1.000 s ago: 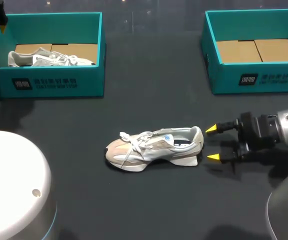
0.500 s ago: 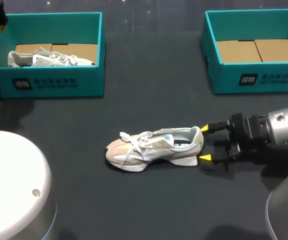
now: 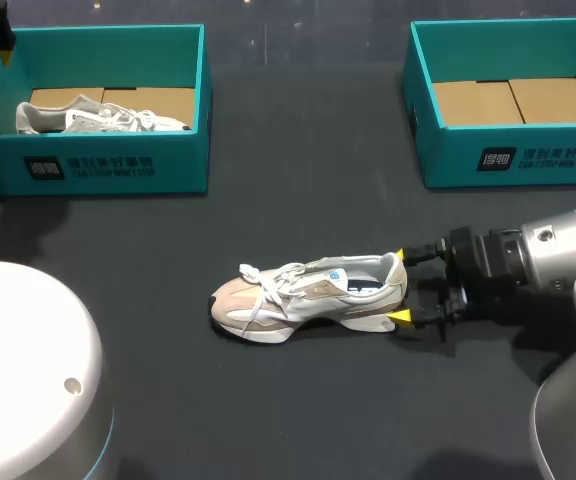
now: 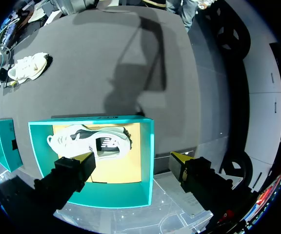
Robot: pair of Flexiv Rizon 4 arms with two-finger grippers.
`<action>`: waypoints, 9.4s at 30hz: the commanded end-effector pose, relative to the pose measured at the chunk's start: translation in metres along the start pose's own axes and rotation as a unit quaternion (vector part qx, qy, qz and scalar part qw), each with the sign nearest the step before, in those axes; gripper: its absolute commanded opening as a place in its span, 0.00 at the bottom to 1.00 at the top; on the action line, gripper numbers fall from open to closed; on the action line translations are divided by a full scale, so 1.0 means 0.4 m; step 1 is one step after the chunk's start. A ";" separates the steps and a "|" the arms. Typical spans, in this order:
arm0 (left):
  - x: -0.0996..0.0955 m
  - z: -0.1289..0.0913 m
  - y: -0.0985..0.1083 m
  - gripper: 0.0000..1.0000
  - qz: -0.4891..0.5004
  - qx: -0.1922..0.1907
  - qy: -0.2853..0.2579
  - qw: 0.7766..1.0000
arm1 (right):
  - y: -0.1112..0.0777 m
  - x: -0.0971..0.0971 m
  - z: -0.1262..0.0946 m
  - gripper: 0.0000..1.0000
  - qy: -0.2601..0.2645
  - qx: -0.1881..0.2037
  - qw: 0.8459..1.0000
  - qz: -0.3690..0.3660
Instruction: Take the shoe out of the shoebox, open the shoe tongue, remove and reinsert the insole, then place the shoe into the shoebox
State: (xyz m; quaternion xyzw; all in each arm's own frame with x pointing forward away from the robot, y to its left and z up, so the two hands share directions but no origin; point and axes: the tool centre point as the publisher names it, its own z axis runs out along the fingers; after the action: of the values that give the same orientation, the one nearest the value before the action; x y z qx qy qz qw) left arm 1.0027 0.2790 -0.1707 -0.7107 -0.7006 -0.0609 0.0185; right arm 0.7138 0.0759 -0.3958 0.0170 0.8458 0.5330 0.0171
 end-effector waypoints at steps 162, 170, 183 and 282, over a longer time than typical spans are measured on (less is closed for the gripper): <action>-0.718 -0.041 -0.630 1.00 -0.967 0.022 0.033 0.253 | 0.009 -0.005 0.100 0.00 0.008 0.017 1.000 -0.015; -0.869 -0.029 -0.706 1.00 -0.993 -0.009 0.034 0.108 | 0.009 -0.005 0.100 0.00 0.008 0.017 1.000 -0.015; -0.960 -0.027 -0.739 1.00 -0.999 -0.021 0.027 0.001 | 0.009 -0.005 0.100 0.00 0.008 0.017 1.000 -0.015; -1.272 0.238 -0.777 0.47 -0.956 -0.228 0.164 -0.088 | 0.009 -0.005 0.100 0.00 0.008 0.017 1.000 -0.015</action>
State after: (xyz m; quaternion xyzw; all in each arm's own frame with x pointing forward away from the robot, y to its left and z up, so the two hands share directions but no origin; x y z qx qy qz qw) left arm 0.6973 -0.2134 -0.3458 -0.7128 0.6276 0.2982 0.0957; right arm 0.7186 0.1115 -0.4095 -0.0004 0.8543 0.5194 0.0169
